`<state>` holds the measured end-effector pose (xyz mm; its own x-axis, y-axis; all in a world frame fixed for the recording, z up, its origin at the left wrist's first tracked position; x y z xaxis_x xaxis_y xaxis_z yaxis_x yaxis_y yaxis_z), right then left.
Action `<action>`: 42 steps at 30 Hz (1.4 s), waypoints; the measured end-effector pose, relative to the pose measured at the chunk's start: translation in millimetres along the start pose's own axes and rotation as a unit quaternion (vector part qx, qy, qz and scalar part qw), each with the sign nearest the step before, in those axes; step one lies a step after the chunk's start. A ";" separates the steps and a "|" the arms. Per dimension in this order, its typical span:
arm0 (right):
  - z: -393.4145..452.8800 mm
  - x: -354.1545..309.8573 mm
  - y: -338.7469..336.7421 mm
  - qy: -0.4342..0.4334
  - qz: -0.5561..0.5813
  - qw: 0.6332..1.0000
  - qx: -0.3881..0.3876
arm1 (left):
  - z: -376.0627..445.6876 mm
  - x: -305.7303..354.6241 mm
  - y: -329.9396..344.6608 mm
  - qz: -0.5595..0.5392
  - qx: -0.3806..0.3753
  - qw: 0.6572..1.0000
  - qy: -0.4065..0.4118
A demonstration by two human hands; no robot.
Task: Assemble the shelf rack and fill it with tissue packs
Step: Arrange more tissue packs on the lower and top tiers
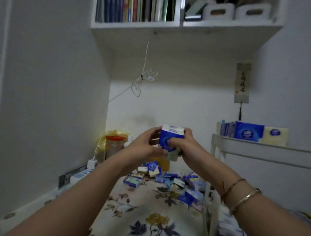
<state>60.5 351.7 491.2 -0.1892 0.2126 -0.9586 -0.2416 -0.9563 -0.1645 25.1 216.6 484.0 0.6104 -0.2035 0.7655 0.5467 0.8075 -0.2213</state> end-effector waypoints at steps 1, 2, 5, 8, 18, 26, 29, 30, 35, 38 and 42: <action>-7.7 -19.0 -8.2 -0.019 -0.006 1.000 0.000 | 4.3 18.7 3.3 -0.003 0.005 1.000 0.023; -13.5 -35.9 -16.2 -0.037 -0.014 0.999 -0.001 | 8.8 34.0 6.2 -0.011 0.008 0.999 0.042; -31.6 -80.7 -45.5 -0.073 -0.027 0.997 0.020 | 27.7 73.4 24.0 -0.012 0.002 0.995 0.095; -41.9 -109.1 -84.7 -0.085 -0.020 0.993 0.078 | 49.8 99.4 55.1 0.018 -0.019 0.993 0.119; -57.1 -103.2 -238.5 -0.054 0.052 0.950 0.304 | 121.5 107.9 154.2 0.179 -0.113 0.975 0.065; -25.2 -52.7 -294.4 0.162 -0.091 0.935 0.301 | 150.3 90.5 179.5 0.311 -0.198 0.928 -0.058; -15.1 -44.1 -287.1 0.214 -0.172 0.930 0.246 | 151.2 80.1 181.2 0.268 -0.240 0.924 -0.132; -16.9 -43.3 -281.4 0.224 -0.197 0.927 0.225 | 153.1 77.9 180.8 0.273 -0.244 0.921 -0.131; -22.8 -42.3 -280.0 0.259 -0.320 0.885 0.219 | 156.7 75.9 181.5 0.275 -0.244 0.922 -0.124; -24.9 -43.0 -278.3 0.287 -0.386 0.851 0.211 | 156.8 74.6 180.9 0.270 -0.246 0.922 -0.126; -28.4 -47.5 -270.6 0.296 -0.493 0.797 0.184 | 155.4 74.9 180.2 0.266 -0.250 0.922 -0.128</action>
<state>161.8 594.7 574.7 0.7215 0.5884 -0.3649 -0.2787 -0.2357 -0.9310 80.2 433.0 595.3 0.7482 0.3377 0.5711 0.4429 0.3866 -0.8089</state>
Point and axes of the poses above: each hand's wrist, its own z-axis towards the middle knuckle, its own y-axis out of the palm, x = y × z, the point moved 3 cm from there along z, towards the middle knuckle, and after that the axes turned 10 degrees about y, right-handed, at the moved point
